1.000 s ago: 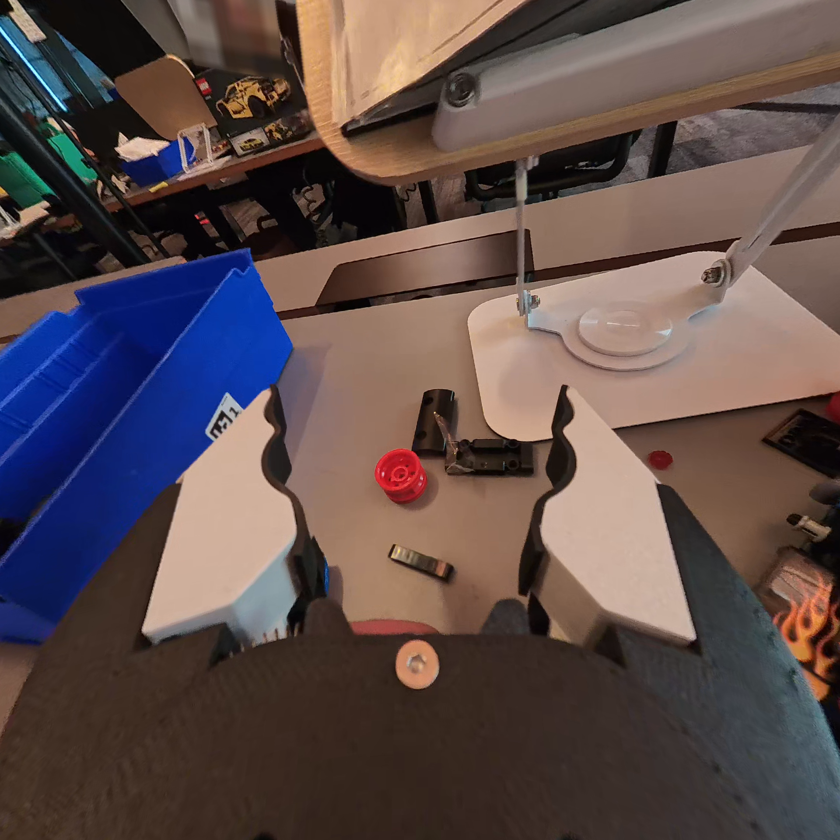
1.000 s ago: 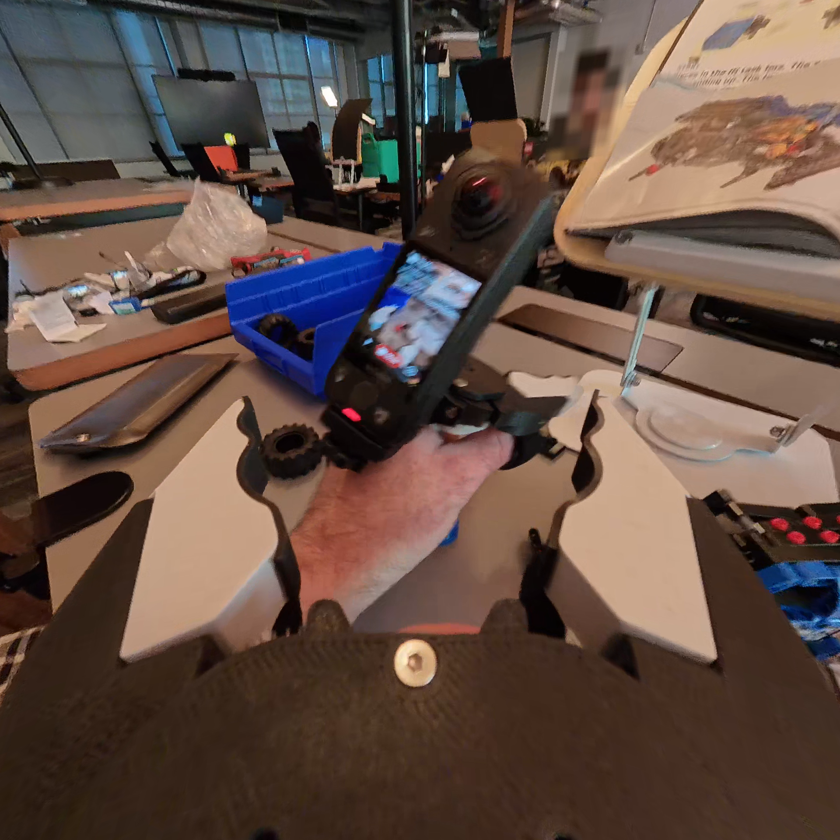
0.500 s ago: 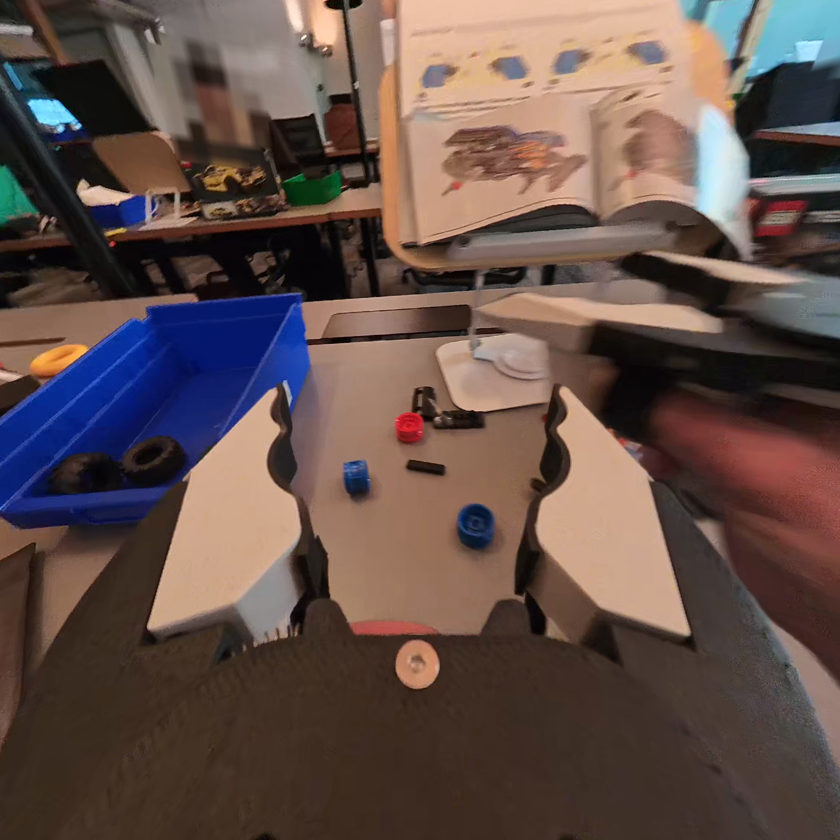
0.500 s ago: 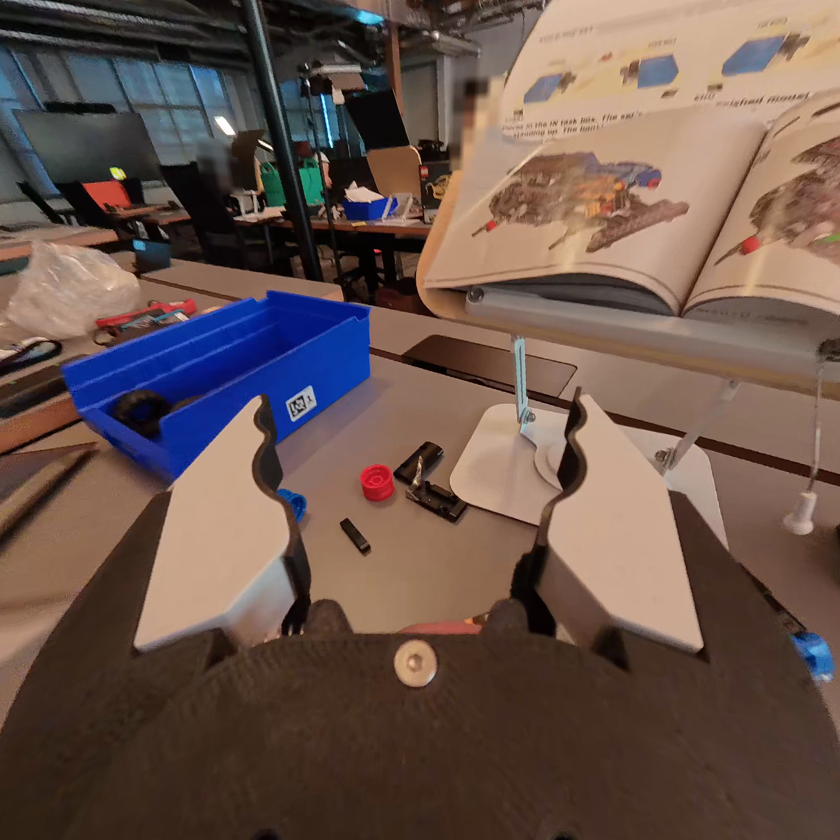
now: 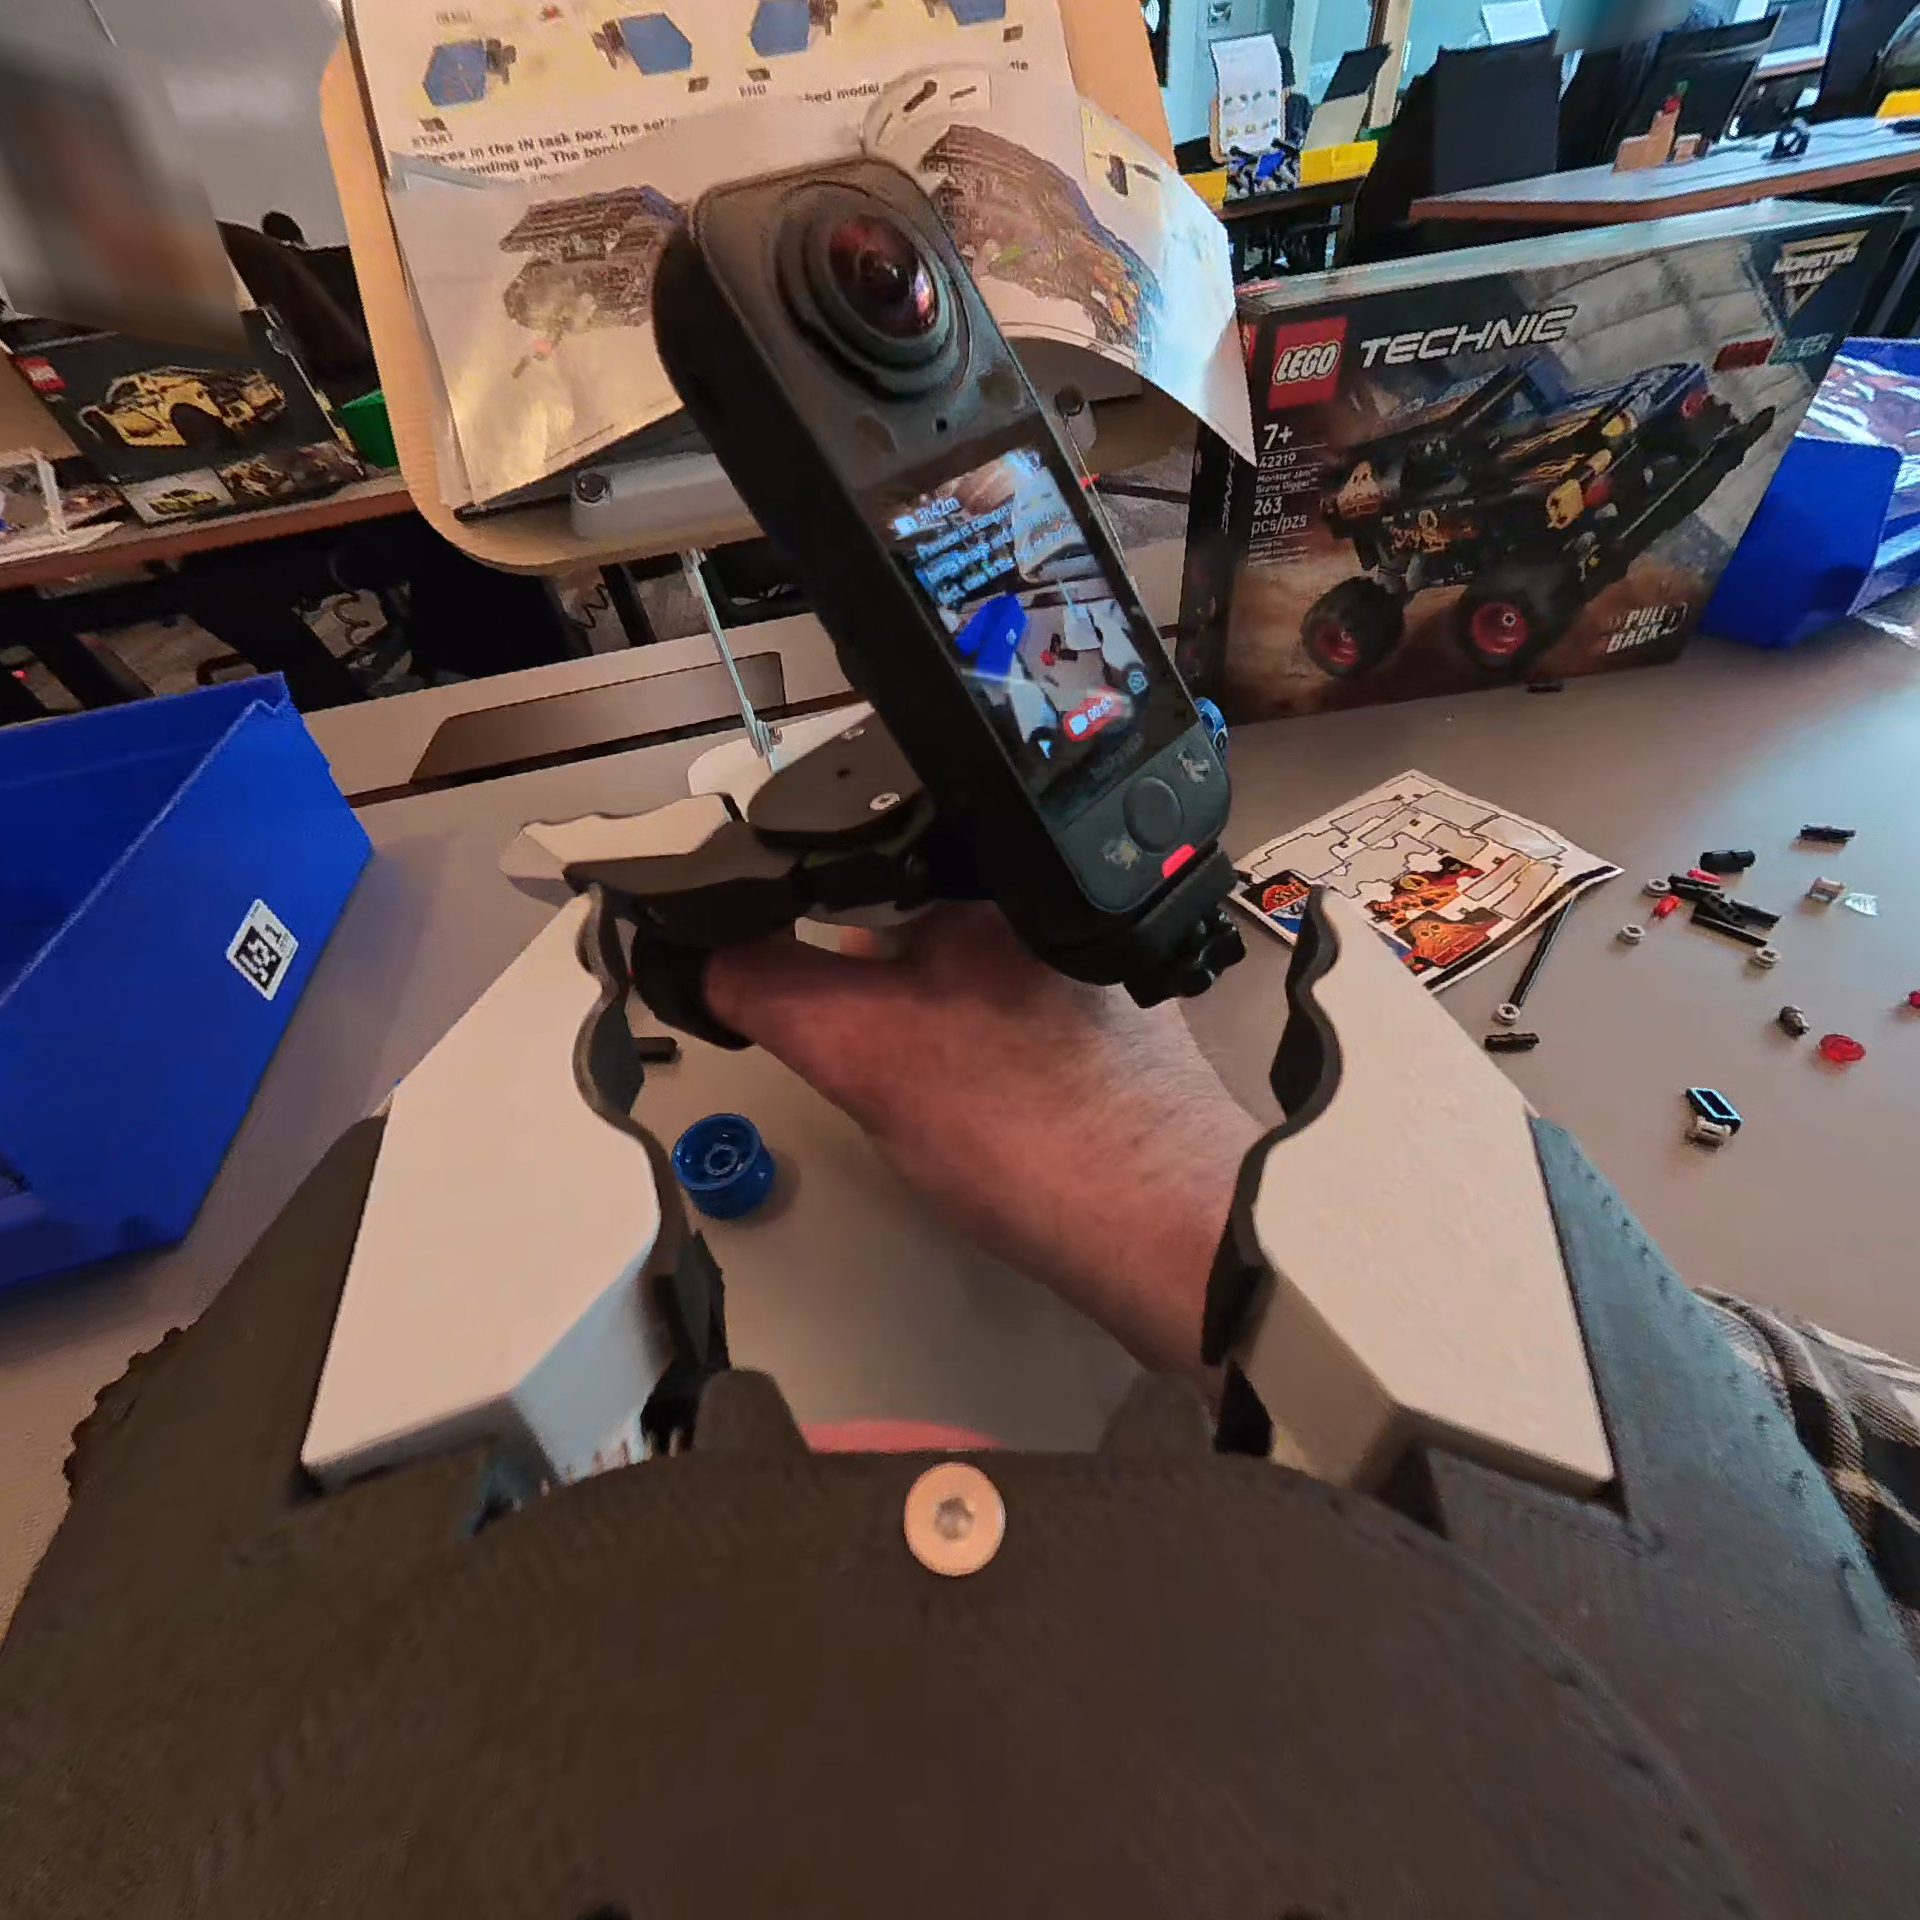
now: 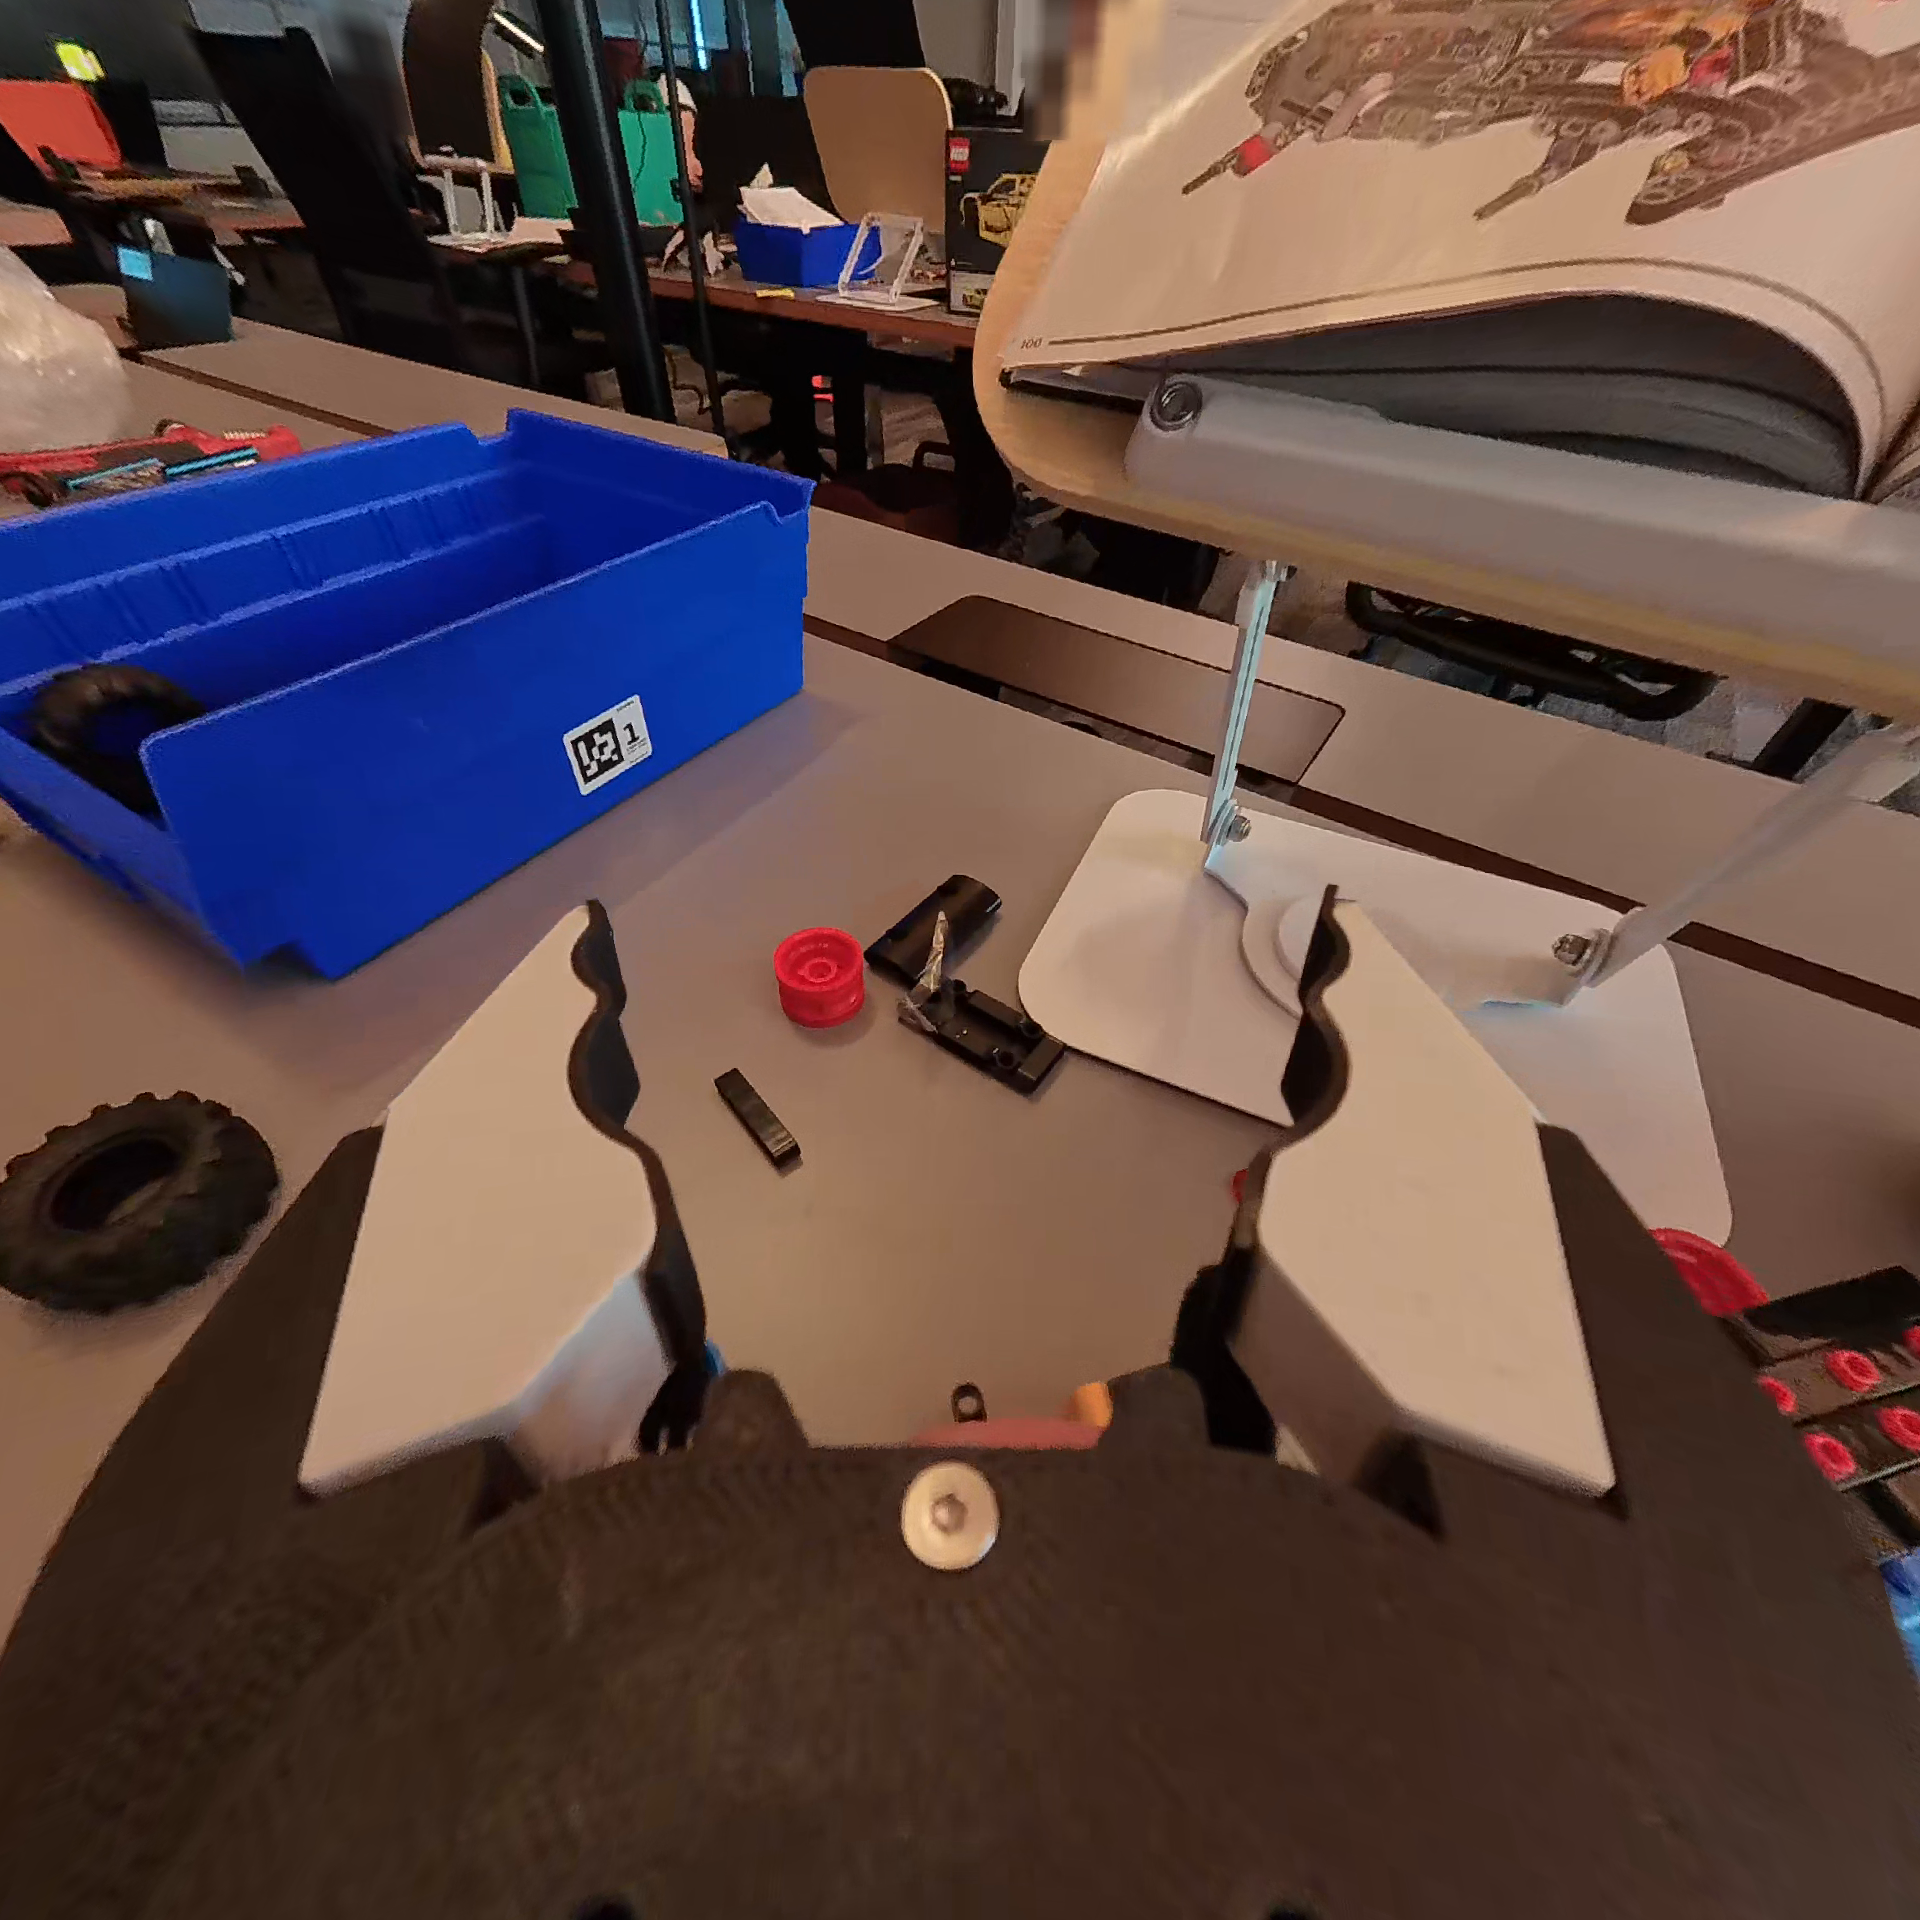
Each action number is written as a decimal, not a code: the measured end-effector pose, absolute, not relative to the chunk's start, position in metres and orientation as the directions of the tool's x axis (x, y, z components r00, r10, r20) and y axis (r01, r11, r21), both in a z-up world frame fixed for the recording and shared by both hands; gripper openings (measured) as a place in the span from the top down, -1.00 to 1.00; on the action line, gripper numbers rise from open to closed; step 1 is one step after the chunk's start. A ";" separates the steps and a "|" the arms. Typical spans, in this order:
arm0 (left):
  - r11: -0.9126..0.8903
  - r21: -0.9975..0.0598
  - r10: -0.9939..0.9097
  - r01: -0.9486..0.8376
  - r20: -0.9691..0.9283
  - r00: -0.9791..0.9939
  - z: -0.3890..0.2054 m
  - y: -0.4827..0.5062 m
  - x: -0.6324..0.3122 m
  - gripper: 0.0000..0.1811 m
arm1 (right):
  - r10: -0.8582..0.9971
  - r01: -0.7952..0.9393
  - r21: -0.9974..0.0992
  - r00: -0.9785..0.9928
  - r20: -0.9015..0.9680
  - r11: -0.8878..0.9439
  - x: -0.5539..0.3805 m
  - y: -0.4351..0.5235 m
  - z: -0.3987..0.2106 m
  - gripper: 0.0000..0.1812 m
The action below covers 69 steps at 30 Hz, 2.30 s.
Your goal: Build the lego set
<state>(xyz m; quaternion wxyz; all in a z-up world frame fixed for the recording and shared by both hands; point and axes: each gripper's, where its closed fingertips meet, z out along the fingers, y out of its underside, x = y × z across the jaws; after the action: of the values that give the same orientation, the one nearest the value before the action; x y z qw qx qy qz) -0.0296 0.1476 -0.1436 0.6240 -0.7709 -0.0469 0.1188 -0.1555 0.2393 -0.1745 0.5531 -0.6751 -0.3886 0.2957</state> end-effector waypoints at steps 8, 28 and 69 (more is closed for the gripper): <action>-0.187 -0.982 0.196 -0.030 -0.067 0.978 -0.139 0.148 -0.031 -0.35 | 0.860 0.187 -0.980 0.509 0.034 -0.072 -0.151 0.240 -0.168 -0.40; 0.009 -0.994 0.087 -0.110 -0.109 0.990 -0.077 0.138 -0.084 0.82 | 0.920 0.090 -0.994 0.379 0.097 0.068 -0.048 0.259 -0.118 0.42; -0.113 -0.882 -0.233 -0.458 -0.425 0.875 -0.095 0.399 -0.071 0.48 | 0.834 0.314 -0.922 0.425 0.351 0.228 -0.003 0.430 -0.129 0.81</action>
<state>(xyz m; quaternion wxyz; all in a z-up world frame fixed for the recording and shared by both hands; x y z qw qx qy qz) -0.0708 0.3987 -0.0953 0.6238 -0.7404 0.2334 0.0903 -0.0026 0.4296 -0.1292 0.6098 -0.5838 -0.4919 0.2131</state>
